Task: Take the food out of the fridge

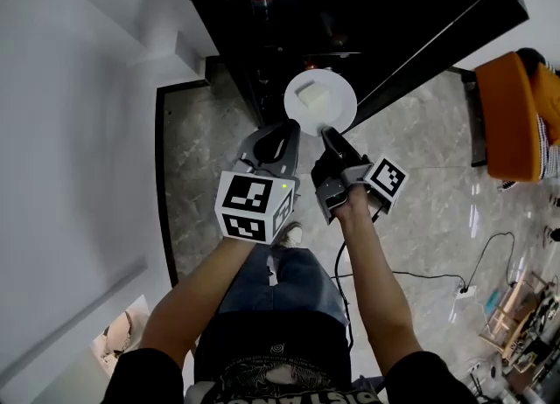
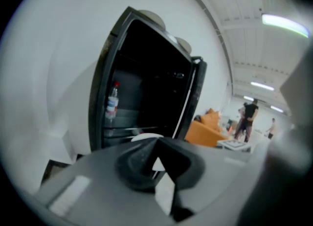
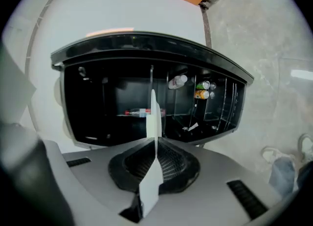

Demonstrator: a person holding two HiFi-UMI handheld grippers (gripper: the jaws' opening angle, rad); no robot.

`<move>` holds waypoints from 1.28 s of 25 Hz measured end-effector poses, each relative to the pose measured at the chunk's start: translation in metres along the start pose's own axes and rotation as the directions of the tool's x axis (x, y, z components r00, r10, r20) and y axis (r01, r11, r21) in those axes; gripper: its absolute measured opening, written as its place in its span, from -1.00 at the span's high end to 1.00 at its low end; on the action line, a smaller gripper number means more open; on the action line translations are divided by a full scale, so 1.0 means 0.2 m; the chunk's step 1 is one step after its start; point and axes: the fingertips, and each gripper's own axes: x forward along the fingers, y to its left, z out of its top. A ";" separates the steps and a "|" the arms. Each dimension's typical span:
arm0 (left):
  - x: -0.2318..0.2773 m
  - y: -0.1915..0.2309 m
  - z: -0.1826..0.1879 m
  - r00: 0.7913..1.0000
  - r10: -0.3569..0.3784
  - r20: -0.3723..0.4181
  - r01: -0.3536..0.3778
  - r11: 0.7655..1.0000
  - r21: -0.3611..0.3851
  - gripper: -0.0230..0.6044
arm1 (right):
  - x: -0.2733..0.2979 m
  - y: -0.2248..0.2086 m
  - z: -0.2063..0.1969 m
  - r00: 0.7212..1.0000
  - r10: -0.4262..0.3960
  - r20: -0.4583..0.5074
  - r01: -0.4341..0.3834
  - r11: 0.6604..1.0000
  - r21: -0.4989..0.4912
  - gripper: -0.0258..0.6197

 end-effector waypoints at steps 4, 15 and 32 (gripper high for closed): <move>-0.13 -0.10 0.12 1.000 0.013 0.004 -0.013 1.000 0.013 0.92 | -0.18 0.24 -0.08 1.000 0.022 0.009 -0.022 1.000 0.012 0.88; -0.40 -0.31 0.38 0.999 0.040 0.031 -0.042 0.998 0.047 0.92 | -0.46 0.74 -0.20 0.998 0.060 0.026 -0.060 0.998 -0.001 0.88; -0.46 -0.39 0.52 0.997 0.031 0.065 -0.035 0.997 0.070 0.92 | -0.51 0.93 -0.22 0.997 0.083 -0.004 -0.083 0.995 -0.050 0.88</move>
